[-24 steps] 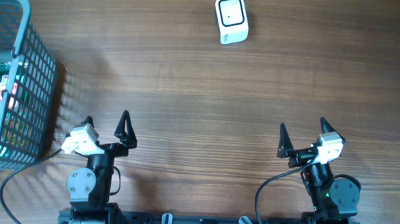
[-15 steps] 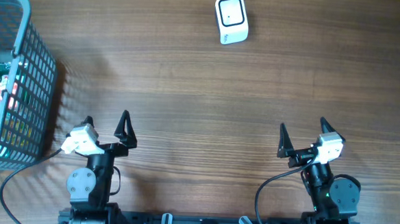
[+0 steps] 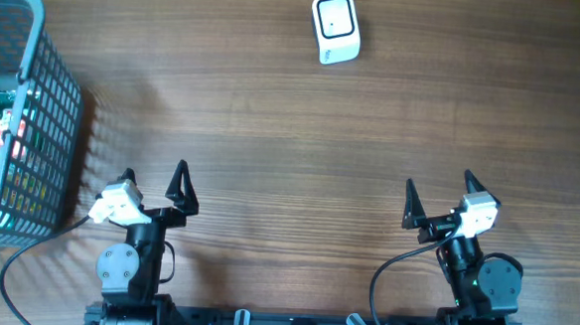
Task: Scan the item barcode
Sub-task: 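Move the left gripper toward the grey basket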
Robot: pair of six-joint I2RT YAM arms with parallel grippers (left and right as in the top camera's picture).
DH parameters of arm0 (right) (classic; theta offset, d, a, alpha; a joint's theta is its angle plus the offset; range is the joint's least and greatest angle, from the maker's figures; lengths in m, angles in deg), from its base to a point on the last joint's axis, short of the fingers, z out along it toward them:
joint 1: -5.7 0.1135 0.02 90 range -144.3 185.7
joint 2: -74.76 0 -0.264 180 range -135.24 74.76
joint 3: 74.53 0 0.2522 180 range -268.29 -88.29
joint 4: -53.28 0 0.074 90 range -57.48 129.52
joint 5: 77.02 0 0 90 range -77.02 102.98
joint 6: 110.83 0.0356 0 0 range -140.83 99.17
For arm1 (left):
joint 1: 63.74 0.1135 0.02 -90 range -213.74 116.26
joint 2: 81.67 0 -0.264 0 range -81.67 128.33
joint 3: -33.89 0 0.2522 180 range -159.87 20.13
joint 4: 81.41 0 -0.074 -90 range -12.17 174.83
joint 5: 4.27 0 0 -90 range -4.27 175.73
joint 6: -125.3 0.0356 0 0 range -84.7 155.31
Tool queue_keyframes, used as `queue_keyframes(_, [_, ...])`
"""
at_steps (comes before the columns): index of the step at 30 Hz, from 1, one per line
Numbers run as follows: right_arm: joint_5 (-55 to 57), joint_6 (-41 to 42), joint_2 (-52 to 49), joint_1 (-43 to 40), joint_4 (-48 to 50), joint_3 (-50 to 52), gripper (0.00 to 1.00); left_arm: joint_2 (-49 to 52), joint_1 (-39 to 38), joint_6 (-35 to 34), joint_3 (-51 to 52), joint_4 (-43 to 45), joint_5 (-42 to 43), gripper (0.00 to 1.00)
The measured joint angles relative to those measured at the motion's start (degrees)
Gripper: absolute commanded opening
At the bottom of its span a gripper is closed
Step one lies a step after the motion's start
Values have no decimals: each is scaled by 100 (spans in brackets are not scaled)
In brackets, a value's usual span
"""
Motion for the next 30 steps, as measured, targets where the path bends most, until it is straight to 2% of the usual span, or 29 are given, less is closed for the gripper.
queue_keyframes(13, [0, 0, 0, 0, 0, 0, 100, 0, 0, 0, 0, 44, -243, 100])
queue_keyframes(18, [0, 0, 0, 0, 0, 0, 100, 0, 0, 0, 4, 341, -232, 100])
queue_keyframes(22, [2, 0, 0, 0, 0, 0, 100, 2, 0, -2, -326, 151, -164, 100])
queue_keyframes(26, [2, 0, 0, 0, -2, 0, 100, 321, 0, -13, -1456, -730, -162, 100])
queue_keyframes(30, [2, 0, 0, 0, -4, 0, 100, 1434, 0, -22, -3362, -2686, 15, 100])
